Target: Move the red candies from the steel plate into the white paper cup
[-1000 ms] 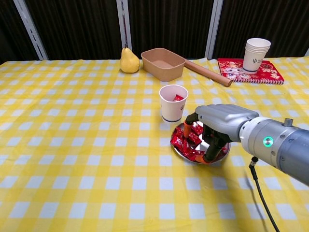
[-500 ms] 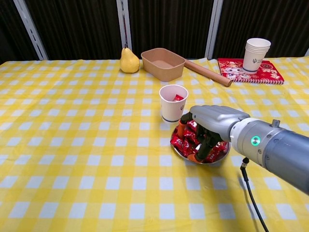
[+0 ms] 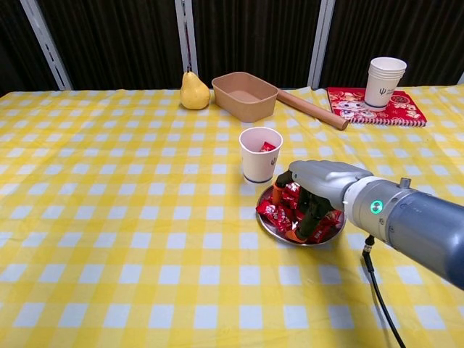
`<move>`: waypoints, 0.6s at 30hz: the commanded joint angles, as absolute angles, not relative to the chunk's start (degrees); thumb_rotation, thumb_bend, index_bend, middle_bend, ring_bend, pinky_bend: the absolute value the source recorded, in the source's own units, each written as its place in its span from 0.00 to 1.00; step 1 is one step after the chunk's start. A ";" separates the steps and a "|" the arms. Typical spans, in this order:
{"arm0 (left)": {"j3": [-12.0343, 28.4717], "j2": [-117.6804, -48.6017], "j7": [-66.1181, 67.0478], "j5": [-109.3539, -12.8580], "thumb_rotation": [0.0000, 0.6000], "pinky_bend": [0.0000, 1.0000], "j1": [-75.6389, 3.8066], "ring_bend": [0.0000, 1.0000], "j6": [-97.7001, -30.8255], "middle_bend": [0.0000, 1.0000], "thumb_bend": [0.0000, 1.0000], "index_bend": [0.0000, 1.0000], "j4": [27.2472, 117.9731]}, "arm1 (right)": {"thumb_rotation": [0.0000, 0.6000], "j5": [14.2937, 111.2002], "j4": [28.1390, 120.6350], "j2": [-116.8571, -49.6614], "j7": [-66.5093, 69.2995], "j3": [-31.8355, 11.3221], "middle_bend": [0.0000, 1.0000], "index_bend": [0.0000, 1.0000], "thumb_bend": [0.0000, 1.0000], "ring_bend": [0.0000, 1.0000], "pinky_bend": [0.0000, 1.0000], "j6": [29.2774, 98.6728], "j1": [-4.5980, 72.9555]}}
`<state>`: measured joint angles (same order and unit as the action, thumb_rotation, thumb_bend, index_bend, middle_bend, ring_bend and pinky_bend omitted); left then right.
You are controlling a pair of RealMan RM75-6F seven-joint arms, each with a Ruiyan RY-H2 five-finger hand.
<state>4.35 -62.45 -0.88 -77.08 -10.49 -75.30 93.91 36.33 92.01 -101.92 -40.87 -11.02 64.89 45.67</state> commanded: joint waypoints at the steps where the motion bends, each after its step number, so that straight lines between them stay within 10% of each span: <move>1: 4.37 -62.46 -0.86 -77.04 1.00 0.00 -10.48 0.00 -75.32 0.00 0.00 0.05 93.94 | 1.00 35.95 91.63 -102.02 -40.90 -11.16 0.93 0.35 0.32 0.94 0.98 64.56 45.80; 18: 4.38 -62.42 -0.99 -77.08 1.00 0.00 -10.44 0.00 -75.40 0.00 0.00 0.05 93.97 | 1.00 36.22 91.82 -101.70 -39.43 -11.10 0.93 0.52 0.55 0.94 0.98 63.88 45.49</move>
